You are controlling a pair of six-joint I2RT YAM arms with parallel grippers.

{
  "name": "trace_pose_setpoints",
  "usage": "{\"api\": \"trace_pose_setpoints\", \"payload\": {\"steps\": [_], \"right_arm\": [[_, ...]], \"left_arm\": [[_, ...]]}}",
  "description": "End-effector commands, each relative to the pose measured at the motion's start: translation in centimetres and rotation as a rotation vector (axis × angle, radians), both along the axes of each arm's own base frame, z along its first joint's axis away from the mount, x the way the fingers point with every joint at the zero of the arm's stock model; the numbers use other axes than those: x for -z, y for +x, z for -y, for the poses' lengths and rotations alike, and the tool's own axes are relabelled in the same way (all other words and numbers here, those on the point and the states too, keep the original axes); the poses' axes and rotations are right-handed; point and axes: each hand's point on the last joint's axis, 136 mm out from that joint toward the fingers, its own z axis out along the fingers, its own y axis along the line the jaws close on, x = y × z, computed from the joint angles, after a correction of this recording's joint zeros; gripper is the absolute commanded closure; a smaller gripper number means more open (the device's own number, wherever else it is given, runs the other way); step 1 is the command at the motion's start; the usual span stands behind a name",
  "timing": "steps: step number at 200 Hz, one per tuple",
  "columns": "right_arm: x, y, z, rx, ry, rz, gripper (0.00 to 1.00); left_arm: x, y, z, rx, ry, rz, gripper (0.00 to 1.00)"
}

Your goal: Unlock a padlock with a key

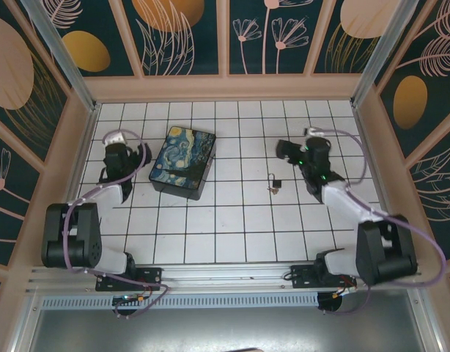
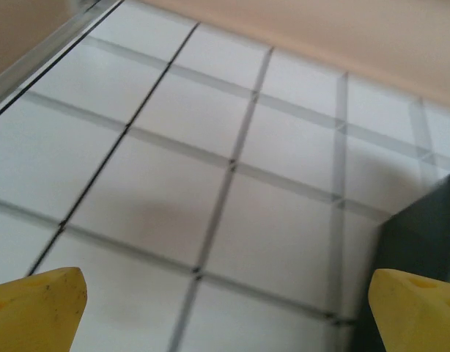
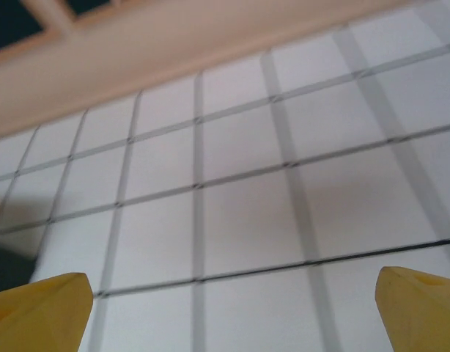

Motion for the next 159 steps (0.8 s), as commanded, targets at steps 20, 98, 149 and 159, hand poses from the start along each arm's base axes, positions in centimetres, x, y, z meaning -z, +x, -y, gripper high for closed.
{"api": "trace_pose_setpoints", "payload": {"steps": [20,98,149,159], "right_arm": [[-0.9,-2.2,7.4,0.168,-0.128,0.264,0.01],[3.2,-2.2,7.5,0.067,-0.17,0.385,0.01],[3.8,-1.8,8.6,0.114,-0.144,0.333,0.01],[3.8,-1.7,8.6,0.115,-0.145,0.33,0.01]], "left_arm": [[-3.3,-1.6,-2.3,-0.085,0.186,0.272,0.02],[-2.8,-3.0,0.1,0.044,0.222,0.368,0.01],[-2.9,-3.0,0.8,0.082,0.225,0.372,0.01],[-2.8,-2.9,0.8,0.084,0.223,0.37,0.01]]}}
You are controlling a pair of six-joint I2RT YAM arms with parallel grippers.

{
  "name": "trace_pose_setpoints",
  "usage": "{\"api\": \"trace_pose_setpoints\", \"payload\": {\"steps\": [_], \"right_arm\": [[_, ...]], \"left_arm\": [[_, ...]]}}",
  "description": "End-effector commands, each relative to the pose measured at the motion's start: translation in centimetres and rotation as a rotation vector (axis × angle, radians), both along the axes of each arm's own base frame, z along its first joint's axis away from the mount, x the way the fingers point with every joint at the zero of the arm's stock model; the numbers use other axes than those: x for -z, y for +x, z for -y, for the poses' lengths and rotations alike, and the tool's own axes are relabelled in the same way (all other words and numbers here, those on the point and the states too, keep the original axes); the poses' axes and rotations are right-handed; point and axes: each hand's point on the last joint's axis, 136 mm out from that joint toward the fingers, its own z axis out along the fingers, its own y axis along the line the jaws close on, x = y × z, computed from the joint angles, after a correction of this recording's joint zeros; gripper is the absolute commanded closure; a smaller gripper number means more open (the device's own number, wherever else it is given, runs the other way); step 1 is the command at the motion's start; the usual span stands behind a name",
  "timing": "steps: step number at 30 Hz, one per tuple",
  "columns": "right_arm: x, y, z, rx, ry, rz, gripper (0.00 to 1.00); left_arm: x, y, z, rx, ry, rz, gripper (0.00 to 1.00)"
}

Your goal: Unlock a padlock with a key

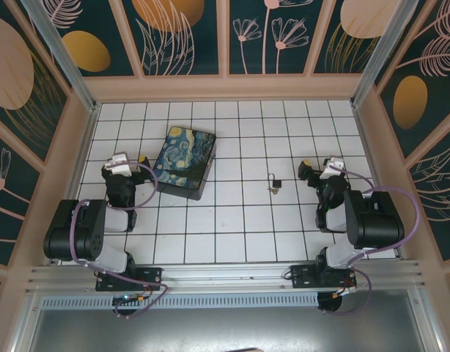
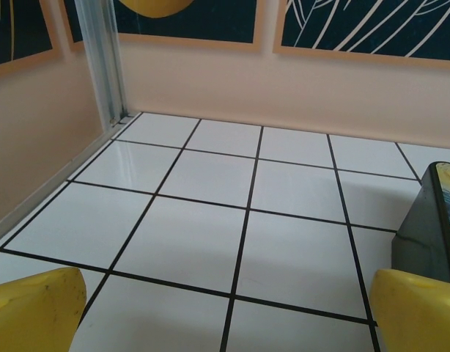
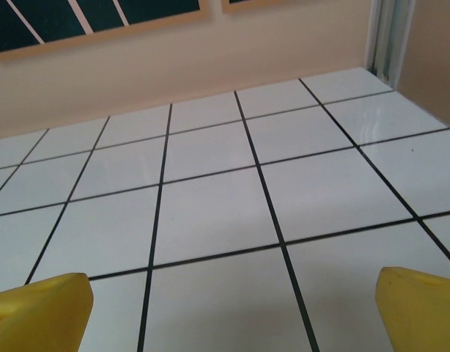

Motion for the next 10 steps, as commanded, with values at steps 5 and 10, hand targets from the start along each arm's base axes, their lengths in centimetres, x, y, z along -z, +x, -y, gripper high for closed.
{"api": "trace_pose_setpoints", "payload": {"steps": [5,10], "right_arm": [[-2.03,0.63,0.49,0.017,-0.01,0.076,0.01],[-2.1,0.64,0.5,0.018,-0.009,0.079,0.01]], "left_arm": [[-0.89,0.51,0.63,0.034,0.02,0.031,0.01],[-0.95,0.26,0.62,0.036,0.02,0.036,0.01]]}}
